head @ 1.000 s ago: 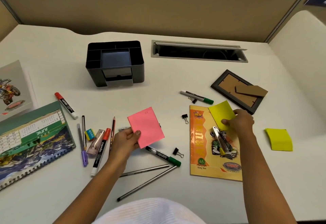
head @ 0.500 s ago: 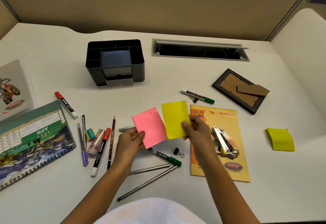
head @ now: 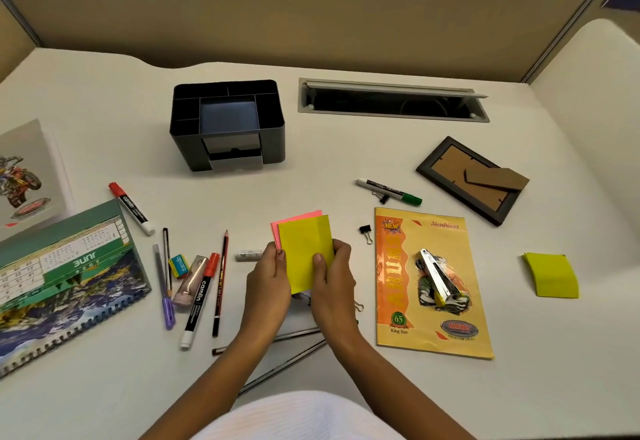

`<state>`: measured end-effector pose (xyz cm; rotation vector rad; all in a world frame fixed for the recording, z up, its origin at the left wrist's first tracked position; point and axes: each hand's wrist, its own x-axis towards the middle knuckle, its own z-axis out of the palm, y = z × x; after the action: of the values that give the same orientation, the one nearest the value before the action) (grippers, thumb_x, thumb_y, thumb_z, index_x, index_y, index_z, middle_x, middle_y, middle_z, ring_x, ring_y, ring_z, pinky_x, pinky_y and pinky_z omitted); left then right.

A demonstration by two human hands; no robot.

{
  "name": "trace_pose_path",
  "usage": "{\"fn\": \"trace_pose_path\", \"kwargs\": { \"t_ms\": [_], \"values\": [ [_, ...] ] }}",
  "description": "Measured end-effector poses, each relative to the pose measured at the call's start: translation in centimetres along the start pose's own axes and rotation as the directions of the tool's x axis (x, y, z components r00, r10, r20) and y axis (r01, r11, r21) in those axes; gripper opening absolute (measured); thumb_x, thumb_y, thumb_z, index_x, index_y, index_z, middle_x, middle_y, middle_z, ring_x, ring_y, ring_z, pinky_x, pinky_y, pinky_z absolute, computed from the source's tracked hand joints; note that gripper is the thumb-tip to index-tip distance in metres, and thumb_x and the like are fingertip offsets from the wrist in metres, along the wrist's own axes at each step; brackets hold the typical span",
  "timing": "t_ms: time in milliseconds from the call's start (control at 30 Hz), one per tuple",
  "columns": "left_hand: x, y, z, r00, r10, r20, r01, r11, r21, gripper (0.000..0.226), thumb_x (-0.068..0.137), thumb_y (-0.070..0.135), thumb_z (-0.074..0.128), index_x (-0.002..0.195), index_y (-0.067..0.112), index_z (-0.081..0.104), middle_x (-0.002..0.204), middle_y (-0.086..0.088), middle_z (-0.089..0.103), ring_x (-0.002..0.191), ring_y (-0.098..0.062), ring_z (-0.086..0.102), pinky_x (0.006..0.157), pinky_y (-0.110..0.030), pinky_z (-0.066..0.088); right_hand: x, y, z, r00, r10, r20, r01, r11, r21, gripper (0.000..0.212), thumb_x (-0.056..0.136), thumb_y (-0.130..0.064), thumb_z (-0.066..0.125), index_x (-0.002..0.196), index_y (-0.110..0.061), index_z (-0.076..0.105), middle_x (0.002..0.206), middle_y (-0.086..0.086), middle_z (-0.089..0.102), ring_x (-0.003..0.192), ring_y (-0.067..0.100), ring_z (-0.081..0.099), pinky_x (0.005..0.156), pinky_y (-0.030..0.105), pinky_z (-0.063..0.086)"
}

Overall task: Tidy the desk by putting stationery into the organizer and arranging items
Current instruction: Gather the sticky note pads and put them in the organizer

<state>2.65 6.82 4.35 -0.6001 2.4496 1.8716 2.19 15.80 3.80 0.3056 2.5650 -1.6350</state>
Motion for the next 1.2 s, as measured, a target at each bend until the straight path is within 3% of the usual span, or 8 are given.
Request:
{"fn": "trace_pose_path", "kwargs": {
  "t_ms": [167, 367, 533, 767, 867, 1033, 1133, 1200],
  "values": [
    [-0.6, 1.4, 0.0, 0.998, 0.063, -0.011, -0.064, 0.996, -0.068, 0.024, 0.096, 0.040, 0.025, 0.110, 0.029, 0.041, 0.080, 0.008, 0.056, 0.070, -0.009, 0.055, 0.053, -0.010, 0.042, 0.3, -1.1, -0.6, 0.990, -0.134, 0.036, 0.127, 0.981, 0.150, 0.026, 0.100, -0.009, 0.042, 0.121, -0.022, 0.035, 0.111, -0.002, 0.053, 0.096, 0.008, 0.055, 0.070, 0.009, 0.044],
    [-1.1, -0.3, -0.6, 0.963, 0.215, -0.160, -0.226, 0.972, -0.055, 0.023, 0.093, 0.034, 0.032, 0.114, 0.027, 0.038, 0.091, 0.016, 0.055, 0.080, 0.000, 0.058, 0.062, -0.007, 0.046, -0.2, -1.0, 0.4, 0.959, -0.268, 0.091, 0.247, 0.949, 0.198, 0.032, 0.097, -0.001, 0.045, 0.111, -0.028, 0.035, 0.100, -0.009, 0.053, 0.090, -0.003, 0.053, 0.070, 0.008, 0.043],
    [-0.9, -2.7, -1.0, 0.936, 0.289, -0.199, -0.296, 0.955, -0.002, 0.021, 0.096, 0.023, 0.036, 0.116, 0.022, 0.038, 0.104, 0.013, 0.054, 0.092, 0.007, 0.057, 0.070, -0.010, 0.048, -0.8, 0.3, 1.9, 0.957, -0.250, 0.146, 0.234, 0.964, 0.123, 0.035, 0.097, -0.002, 0.045, 0.119, -0.026, 0.031, 0.106, -0.004, 0.049, 0.093, -0.008, 0.049, 0.076, 0.006, 0.042],
    [-0.3, -3.5, -1.2, 0.944, 0.269, -0.191, -0.252, 0.961, 0.111, 0.019, 0.097, 0.011, 0.041, 0.114, 0.007, 0.049, 0.093, 0.000, 0.058, 0.085, -0.013, 0.059, 0.066, -0.009, 0.045, -0.2, 0.8, 1.7, 0.957, -0.251, 0.143, 0.233, 0.963, 0.134, 0.030, 0.097, -0.012, 0.049, 0.125, -0.013, 0.038, 0.114, 0.003, 0.051, 0.100, 0.008, 0.051, 0.077, 0.005, 0.042],
    [0.3, -2.9, -1.6, 0.941, 0.263, -0.214, -0.240, 0.962, 0.127, 0.014, 0.096, 0.021, 0.046, 0.102, 0.013, 0.056, 0.079, 0.004, 0.061, 0.074, -0.007, 0.059, 0.057, -0.018, 0.045, 0.8, 0.4, 0.3, 0.952, -0.307, 0.018, 0.299, 0.938, 0.178, 0.026, 0.096, -0.021, 0.054, 0.119, -0.015, 0.044, 0.110, -0.001, 0.053, 0.100, 0.003, 0.052, 0.080, 0.008, 0.042],
    [1.8, -1.6, -1.9, 0.972, 0.126, -0.198, -0.134, 0.991, -0.024, 0.015, 0.094, 0.013, 0.052, 0.103, 0.009, 0.063, 0.089, -0.006, 0.067, 0.076, -0.014, 0.060, 0.060, -0.007, 0.044, 3.7, 2.6, -4.8, 0.866, -0.355, -0.351, 0.365, 0.930, -0.040, 0.019, 0.093, -0.009, 0.051, 0.112, -0.010, 0.052, 0.103, 0.004, 0.056, 0.095, 0.013, 0.053, 0.082, 0.015, 0.042],
    [2.3, -1.3, -1.8, 0.992, 0.010, -0.122, -0.034, 0.980, -0.195, 0.021, 0.094, 0.014, 0.051, 0.111, 0.009, 0.061, 0.101, -0.009, 0.066, 0.087, -0.022, 0.062, 0.077, -0.031, 0.051, 5.3, 4.7, -9.5, 0.795, -0.290, -0.533, 0.263, 0.956, -0.128, 0.025, 0.089, 0.005, 0.051, 0.111, -0.006, 0.053, 0.105, 0.008, 0.057, 0.097, 0.016, 0.054, 0.081, 0.015, 0.044],
    [2.4, -1.1, -1.5, 0.997, -0.051, -0.064, 0.031, 0.961, -0.276, 0.024, 0.094, 0.015, 0.051, 0.115, 0.008, 0.060, 0.104, -0.010, 0.066, 0.088, -0.025, 0.063, 0.080, -0.035, 0.051, 6.4, 6.3, -12.7, 0.731, -0.266, -0.628, 0.153, 0.961, -0.229, 0.028, 0.086, 0.008, 0.052, 0.110, -0.006, 0.054, 0.106, 0.010, 0.057, 0.100, 0.020, 0.053, 0.076, 0.016, 0.039]
  ]
}}
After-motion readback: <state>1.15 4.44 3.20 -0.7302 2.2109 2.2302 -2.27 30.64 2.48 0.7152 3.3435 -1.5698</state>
